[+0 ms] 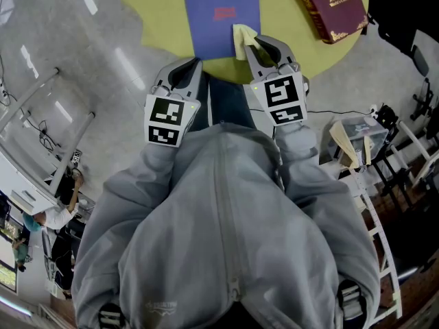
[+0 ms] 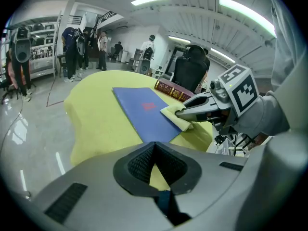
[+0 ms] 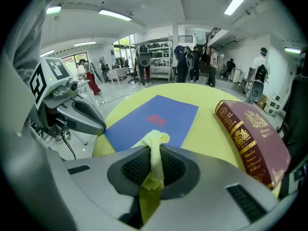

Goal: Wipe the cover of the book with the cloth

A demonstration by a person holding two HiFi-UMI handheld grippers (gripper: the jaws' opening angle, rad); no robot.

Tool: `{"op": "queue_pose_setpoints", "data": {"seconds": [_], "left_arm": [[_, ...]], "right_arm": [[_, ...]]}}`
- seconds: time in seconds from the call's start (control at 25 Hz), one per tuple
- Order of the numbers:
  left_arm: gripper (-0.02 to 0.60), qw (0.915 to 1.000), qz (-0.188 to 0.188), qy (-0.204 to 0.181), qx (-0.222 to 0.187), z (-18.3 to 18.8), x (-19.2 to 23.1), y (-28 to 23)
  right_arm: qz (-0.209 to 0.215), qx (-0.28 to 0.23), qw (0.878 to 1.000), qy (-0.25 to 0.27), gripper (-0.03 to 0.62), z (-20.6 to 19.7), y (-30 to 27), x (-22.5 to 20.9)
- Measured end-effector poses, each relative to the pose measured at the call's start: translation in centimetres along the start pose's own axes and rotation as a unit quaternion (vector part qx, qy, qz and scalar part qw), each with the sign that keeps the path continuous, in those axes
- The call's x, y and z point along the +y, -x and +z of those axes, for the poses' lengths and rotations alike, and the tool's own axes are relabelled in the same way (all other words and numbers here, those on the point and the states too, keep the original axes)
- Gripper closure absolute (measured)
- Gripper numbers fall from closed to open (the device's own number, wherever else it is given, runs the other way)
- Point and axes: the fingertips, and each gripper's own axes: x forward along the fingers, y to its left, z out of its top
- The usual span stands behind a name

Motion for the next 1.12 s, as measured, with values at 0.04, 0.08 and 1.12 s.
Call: {"op": "queue_pose_setpoints", "data": {"seconds": [0.04, 0.08, 1.12], "left_arm": [[0.563, 1.0000, 0.001, 0.000, 0.000, 0.0, 0.0, 0.0], [0.563, 1.0000, 0.001, 0.000, 0.000, 0.0, 0.0, 0.0], [0.563, 0.9996, -0.006, -0.011, 0.025, 1.3, -1.2, 1.6]], "right_arm": [[-0.004, 0.001, 1.000, 0.000, 0.539, -0.2, 0.2, -0.3], [-0.008, 0.002, 1.000, -0.001, 0.539, -0.4, 0.3, -0.6], [-0.111, 0.039, 0.993, -0.020, 0.539, -0.7, 8.5, -6.4]]}}
